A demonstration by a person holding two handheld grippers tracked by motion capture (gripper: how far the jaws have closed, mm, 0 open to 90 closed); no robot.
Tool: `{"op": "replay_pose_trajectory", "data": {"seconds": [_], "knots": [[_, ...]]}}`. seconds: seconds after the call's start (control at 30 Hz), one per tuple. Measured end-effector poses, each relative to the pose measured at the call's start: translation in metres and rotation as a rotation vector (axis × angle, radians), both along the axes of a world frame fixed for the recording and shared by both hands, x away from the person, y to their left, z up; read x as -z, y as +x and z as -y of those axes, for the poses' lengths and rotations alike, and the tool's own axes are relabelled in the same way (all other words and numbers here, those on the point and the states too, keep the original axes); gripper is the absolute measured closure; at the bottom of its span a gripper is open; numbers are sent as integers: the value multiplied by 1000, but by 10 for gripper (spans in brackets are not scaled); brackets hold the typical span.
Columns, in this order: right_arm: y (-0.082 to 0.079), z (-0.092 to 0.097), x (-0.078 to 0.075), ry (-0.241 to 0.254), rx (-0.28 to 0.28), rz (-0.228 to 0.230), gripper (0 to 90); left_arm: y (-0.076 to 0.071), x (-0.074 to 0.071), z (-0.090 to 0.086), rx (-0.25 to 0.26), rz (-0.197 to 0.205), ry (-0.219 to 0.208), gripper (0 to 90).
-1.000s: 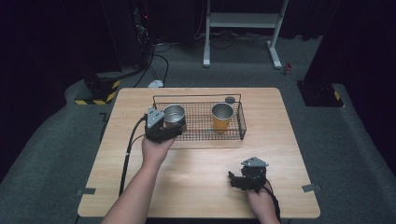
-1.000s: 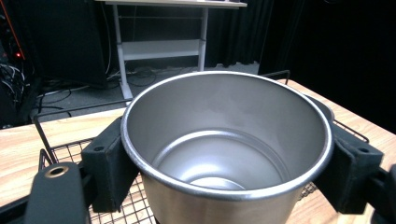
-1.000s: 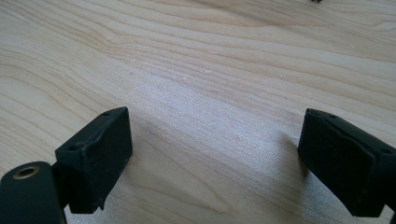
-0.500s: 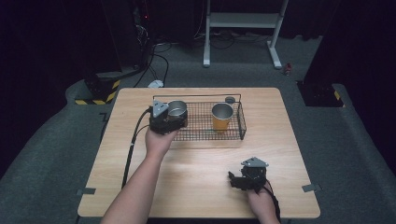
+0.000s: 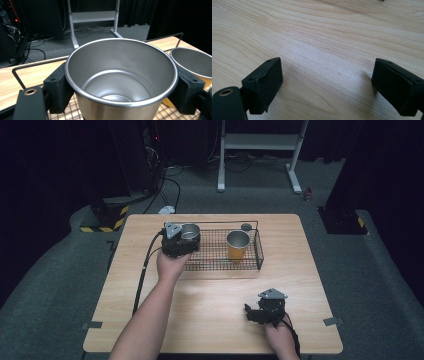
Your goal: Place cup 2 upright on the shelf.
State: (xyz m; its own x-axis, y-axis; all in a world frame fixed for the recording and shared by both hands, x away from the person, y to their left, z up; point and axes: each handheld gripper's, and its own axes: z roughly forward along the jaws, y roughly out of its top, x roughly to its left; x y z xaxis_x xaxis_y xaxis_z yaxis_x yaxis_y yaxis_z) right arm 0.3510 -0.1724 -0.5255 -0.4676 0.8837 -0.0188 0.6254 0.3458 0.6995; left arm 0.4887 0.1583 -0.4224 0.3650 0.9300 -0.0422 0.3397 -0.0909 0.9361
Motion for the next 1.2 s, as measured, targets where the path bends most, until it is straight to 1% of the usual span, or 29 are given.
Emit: {"op": "replay_pose_trajectory", "data": {"seconds": [0.07,0.17,0.23,0.27,0.33,0.43,0.47,0.6,0.67,0.77,0.97,1.0,1.07,1.1,1.2], "knots": [[0,0,0,0,0,1,99,3,2,-1,-2,-2,-7,190],[0,0,0,0,0,0,99,6,6,1,-14,-7,9,190],[0,0,0,0,0,0,99,9,8,1,-12,-32,5,190],[0,0,0,0,-1,0,99,11,8,1,-8,-37,11,189],[-1,0,0,1,0,-2,99,13,10,2,-4,-43,11,189],[-1,0,0,1,0,-2,99,18,11,3,-2,-73,2,189],[-1,0,0,2,0,-3,99,19,12,3,-1,-79,8,189],[-1,0,0,2,-1,-3,99,23,15,6,14,-114,11,189],[-1,0,0,2,-1,-3,99,24,18,8,9,-126,20,188],[-1,0,0,2,-2,-3,99,27,22,10,2,-156,12,189],[-1,-1,0,4,-2,-4,98,29,28,13,-2,-171,37,188],[-1,-1,0,4,-2,-4,99,29,29,14,-4,-177,32,188],[-1,-1,0,4,-2,-4,99,30,30,14,1,-188,45,188],[-1,0,0,4,-3,-3,99,30,31,14,1,-192,44,188],[-1,0,0,2,-4,-3,99,31,34,15,4,-219,52,188]]}}
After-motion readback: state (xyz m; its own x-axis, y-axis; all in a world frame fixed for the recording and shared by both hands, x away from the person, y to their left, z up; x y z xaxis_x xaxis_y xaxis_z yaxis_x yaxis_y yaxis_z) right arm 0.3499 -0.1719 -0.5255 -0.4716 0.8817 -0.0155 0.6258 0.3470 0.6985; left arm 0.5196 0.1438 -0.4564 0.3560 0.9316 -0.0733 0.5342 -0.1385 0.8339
